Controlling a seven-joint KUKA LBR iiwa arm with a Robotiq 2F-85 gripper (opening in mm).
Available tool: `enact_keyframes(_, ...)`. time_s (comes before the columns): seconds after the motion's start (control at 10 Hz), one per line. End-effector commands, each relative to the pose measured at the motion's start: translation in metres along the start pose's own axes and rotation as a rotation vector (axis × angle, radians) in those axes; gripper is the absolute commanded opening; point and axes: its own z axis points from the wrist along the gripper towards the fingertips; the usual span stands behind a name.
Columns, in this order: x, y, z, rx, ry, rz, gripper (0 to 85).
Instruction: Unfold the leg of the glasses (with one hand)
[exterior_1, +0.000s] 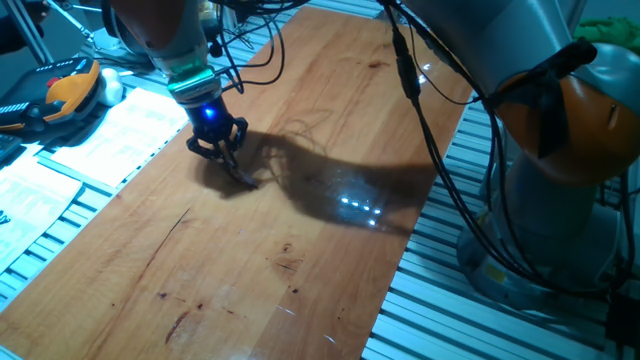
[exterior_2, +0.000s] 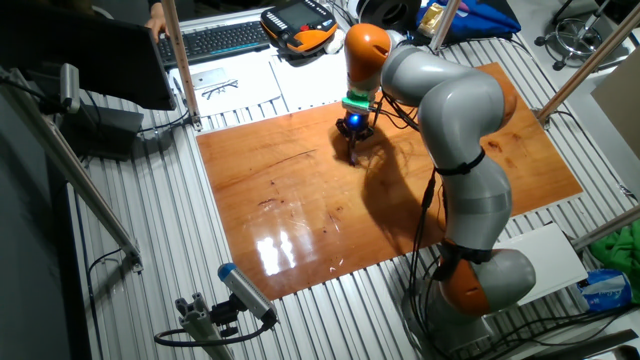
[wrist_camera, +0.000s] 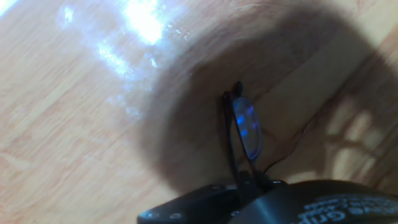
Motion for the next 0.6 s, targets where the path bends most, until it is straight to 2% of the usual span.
enact_keyframes(0.0,-0.0004,-0.0004,-0.0002,-0.003,-0.003,0.002,51.0)
enact_keyframes(0.3,-0.007,-0.0025,-0.0003,-0.001,-0.004,-0.016,51.0)
enact_keyframes(0.4,-0.0079,-0.0025,0.0005,0.001,-0.004,-0.024,34.0)
enact_keyframes(0.5,-0.0079,-0.0024,0.0007,0.003,-0.004,-0.028,34.0)
